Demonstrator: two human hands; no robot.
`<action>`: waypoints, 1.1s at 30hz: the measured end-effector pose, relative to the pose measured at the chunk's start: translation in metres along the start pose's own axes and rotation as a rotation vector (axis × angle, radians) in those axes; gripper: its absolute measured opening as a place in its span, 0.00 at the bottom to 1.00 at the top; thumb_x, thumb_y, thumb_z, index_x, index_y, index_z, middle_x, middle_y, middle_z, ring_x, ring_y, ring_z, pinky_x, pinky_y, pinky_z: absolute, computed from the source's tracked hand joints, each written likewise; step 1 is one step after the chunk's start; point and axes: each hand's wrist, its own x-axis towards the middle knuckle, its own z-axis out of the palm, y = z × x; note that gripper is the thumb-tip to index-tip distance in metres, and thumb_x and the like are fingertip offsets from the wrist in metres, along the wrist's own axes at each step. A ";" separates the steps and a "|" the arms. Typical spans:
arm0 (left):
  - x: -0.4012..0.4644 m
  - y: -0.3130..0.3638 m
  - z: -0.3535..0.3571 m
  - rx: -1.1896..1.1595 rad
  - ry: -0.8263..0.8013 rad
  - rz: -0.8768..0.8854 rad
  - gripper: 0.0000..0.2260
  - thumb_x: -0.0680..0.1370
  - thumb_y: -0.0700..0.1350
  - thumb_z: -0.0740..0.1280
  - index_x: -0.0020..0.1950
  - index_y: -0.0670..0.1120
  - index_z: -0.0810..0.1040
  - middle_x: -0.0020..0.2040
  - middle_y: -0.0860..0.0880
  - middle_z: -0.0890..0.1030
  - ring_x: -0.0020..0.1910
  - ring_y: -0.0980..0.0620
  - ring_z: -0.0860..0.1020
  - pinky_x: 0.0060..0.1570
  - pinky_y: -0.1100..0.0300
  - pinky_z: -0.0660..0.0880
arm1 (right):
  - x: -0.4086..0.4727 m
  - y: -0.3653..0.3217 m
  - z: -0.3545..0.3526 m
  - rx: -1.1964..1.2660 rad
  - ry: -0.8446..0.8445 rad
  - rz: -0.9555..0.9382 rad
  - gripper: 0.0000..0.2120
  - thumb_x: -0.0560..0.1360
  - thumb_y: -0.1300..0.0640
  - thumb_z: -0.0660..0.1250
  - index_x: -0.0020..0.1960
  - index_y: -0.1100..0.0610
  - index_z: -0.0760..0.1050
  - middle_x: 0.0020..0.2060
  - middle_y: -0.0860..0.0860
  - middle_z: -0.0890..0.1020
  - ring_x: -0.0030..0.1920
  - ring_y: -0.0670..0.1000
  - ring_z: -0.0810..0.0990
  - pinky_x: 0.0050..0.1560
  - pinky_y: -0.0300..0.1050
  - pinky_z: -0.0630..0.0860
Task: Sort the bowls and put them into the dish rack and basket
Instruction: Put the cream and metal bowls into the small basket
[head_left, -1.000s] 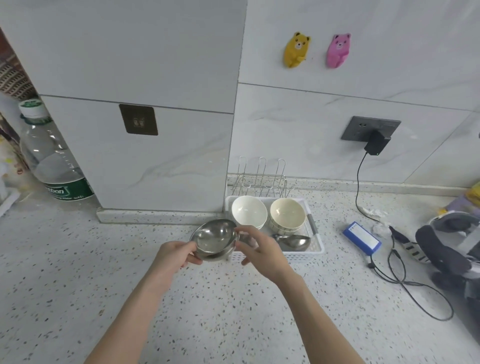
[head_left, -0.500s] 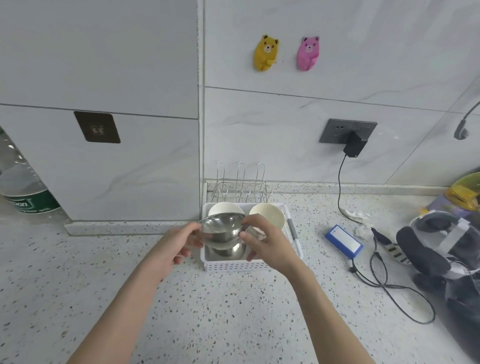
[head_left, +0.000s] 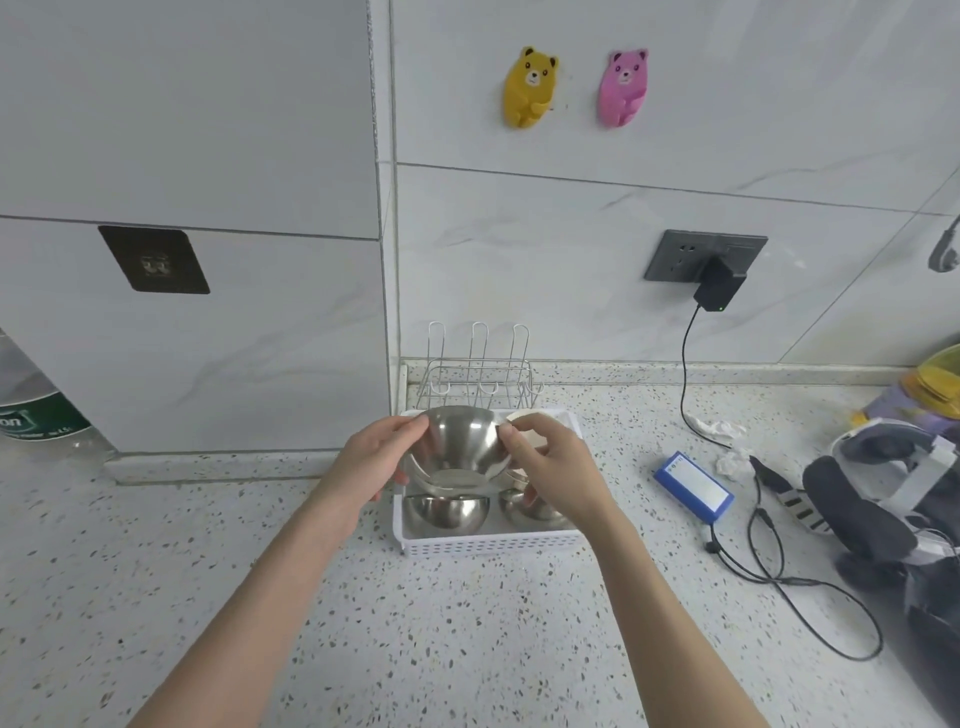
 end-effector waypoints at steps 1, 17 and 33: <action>0.005 0.001 0.002 0.022 -0.013 -0.008 0.10 0.79 0.62 0.61 0.51 0.60 0.80 0.51 0.55 0.83 0.39 0.54 0.77 0.34 0.61 0.66 | 0.005 0.001 -0.001 0.014 0.005 0.016 0.13 0.77 0.43 0.65 0.48 0.51 0.79 0.41 0.49 0.86 0.29 0.55 0.82 0.29 0.49 0.79; 0.061 -0.028 0.014 0.314 -0.111 -0.135 0.22 0.81 0.63 0.53 0.44 0.52 0.82 0.49 0.50 0.83 0.41 0.49 0.78 0.38 0.57 0.75 | 0.061 0.046 0.014 0.055 -0.164 0.367 0.23 0.79 0.41 0.62 0.48 0.64 0.75 0.39 0.67 0.84 0.18 0.43 0.74 0.19 0.34 0.60; 0.072 -0.057 0.012 0.354 -0.041 -0.133 0.20 0.77 0.69 0.57 0.54 0.58 0.78 0.48 0.62 0.76 0.51 0.57 0.74 0.44 0.58 0.69 | 0.075 0.071 0.025 0.036 -0.286 0.410 0.21 0.74 0.38 0.67 0.45 0.58 0.78 0.36 0.60 0.86 0.22 0.50 0.64 0.20 0.37 0.59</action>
